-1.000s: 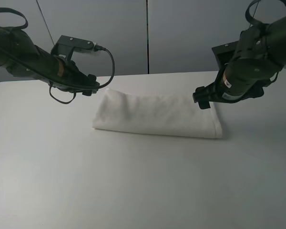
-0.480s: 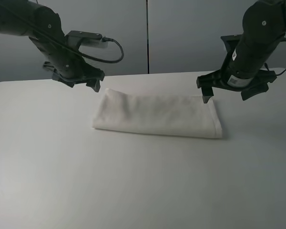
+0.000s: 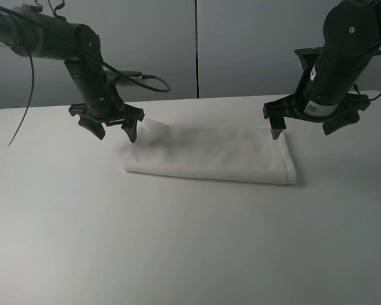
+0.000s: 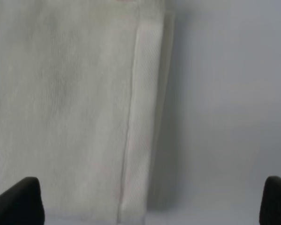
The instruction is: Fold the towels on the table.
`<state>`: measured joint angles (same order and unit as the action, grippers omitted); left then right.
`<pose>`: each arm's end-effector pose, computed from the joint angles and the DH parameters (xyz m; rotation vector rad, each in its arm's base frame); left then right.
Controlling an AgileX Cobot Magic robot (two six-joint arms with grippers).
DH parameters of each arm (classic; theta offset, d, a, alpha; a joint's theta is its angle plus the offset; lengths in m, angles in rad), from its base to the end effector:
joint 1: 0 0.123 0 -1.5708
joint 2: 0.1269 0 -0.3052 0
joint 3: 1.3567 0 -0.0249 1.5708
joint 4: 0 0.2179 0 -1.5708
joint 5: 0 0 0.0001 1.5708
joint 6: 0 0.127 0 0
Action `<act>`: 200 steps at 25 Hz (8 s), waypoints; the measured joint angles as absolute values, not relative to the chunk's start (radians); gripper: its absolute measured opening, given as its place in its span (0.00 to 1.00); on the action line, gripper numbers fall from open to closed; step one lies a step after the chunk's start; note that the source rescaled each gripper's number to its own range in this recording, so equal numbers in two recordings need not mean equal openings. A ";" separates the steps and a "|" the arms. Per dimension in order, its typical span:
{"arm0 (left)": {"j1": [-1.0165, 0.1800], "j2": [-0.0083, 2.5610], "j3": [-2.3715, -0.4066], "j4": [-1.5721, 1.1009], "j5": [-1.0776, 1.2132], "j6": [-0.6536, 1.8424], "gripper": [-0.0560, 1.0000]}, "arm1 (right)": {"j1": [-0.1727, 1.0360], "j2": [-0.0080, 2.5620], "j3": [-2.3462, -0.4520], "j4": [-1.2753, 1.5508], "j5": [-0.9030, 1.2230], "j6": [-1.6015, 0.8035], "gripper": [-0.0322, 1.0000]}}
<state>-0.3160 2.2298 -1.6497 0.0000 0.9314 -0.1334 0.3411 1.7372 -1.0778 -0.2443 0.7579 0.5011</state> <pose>0.4164 -0.1361 0.1319 0.2734 2.9859 -0.0490 0.3053 0.0860 0.1969 0.0034 2.8444 -0.1061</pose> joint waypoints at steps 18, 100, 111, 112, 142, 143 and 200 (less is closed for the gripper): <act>-0.311 2.296 -1.652 0.021 0.873 -0.124 0.96 | 0.341 1.737 -1.078 -0.244 0.758 0.483 1.00; -0.311 2.318 -1.667 0.031 0.900 -0.078 0.95 | 0.243 2.167 -1.341 0.146 0.786 0.032 0.04; -0.311 2.318 -1.667 0.031 0.901 -0.078 0.95 | 0.243 2.012 -1.331 0.183 0.868 0.010 0.04; -0.311 2.318 -1.667 0.031 0.901 -0.078 0.95 | 0.243 1.993 -1.331 0.206 0.876 0.000 0.04; -0.311 2.318 -1.667 0.028 0.907 -0.065 0.95 | 0.389 2.002 -1.416 1.063 0.797 -0.485 0.04; -0.311 2.318 -1.668 0.023 0.907 -0.059 0.95 | 0.393 2.009 -1.419 1.074 0.797 -0.486 0.04; -0.299 2.199 -2.208 -0.144 1.219 0.158 0.95 | 0.469 1.849 -1.421 0.479 0.657 -0.316 1.00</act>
<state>-0.2993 2.1991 -2.2079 -0.1440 1.2193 0.1577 0.4691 1.8493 -1.4206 0.4793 0.6572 -0.3165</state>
